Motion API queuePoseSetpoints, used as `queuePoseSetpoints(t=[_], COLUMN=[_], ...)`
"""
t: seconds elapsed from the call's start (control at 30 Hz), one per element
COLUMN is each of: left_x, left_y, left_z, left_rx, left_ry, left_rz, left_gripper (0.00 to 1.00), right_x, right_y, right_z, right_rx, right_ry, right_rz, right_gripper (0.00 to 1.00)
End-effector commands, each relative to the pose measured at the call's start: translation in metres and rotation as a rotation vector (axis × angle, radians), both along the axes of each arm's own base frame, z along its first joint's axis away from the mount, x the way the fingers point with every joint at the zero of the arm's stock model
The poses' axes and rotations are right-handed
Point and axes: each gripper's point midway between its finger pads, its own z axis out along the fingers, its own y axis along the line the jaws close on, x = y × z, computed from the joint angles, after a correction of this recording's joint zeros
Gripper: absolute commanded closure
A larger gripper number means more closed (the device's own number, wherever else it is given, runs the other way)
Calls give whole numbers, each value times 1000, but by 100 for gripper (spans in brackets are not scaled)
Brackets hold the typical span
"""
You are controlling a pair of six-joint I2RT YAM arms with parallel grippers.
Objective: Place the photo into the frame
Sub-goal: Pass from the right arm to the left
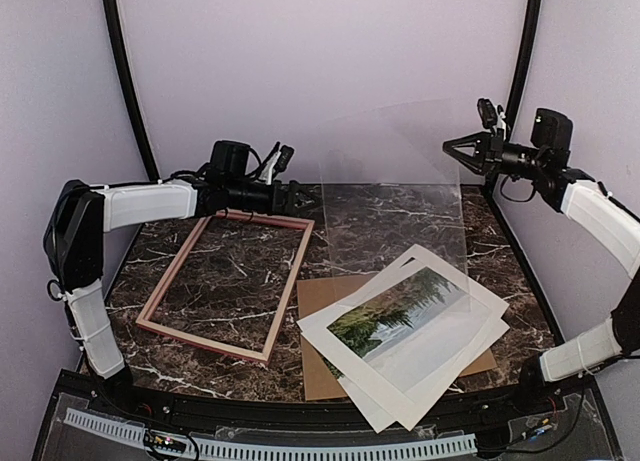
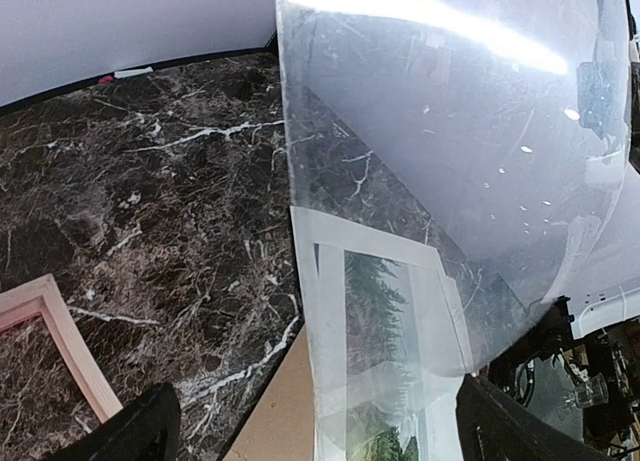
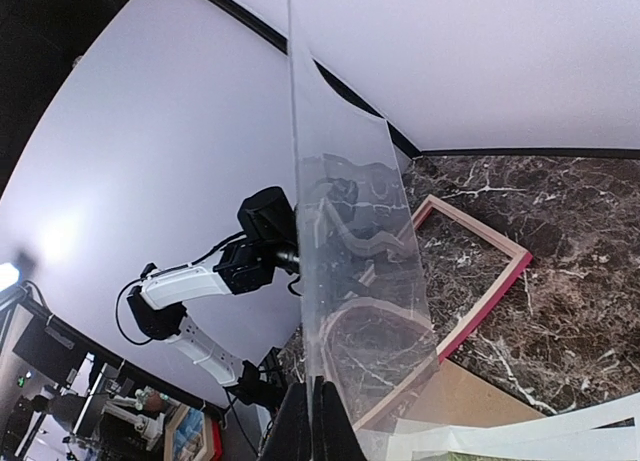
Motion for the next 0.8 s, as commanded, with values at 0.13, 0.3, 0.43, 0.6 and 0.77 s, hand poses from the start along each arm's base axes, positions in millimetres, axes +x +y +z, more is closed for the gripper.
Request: queuePoseSetpoints(t=[0.13, 0.3, 0.43, 0.6, 0.77], left_x=[-20, -11, -2, 5, 9], left_y=[-15, -23, -27, -33, -44], left_z=[44, 49, 44, 47, 46], left_rx=[-183, -228, -229, -248, -255], left_ry=[-111, -131, -133, -149, -158], left_rz=[-158, -170, -163, -167, -186], left_gripper=[1, 1, 1, 1, 1], right_x=[-23, -27, -33, -41, -48], right_y=[6, 6, 6, 11, 20], right_z=[54, 64, 74, 86, 95], right_rx=[85, 108, 125, 163, 189], right_ry=[-108, -112, -120, -122, -123], right_rz=[93, 101, 109, 141, 176], right_gripper=[100, 100, 100, 100, 100])
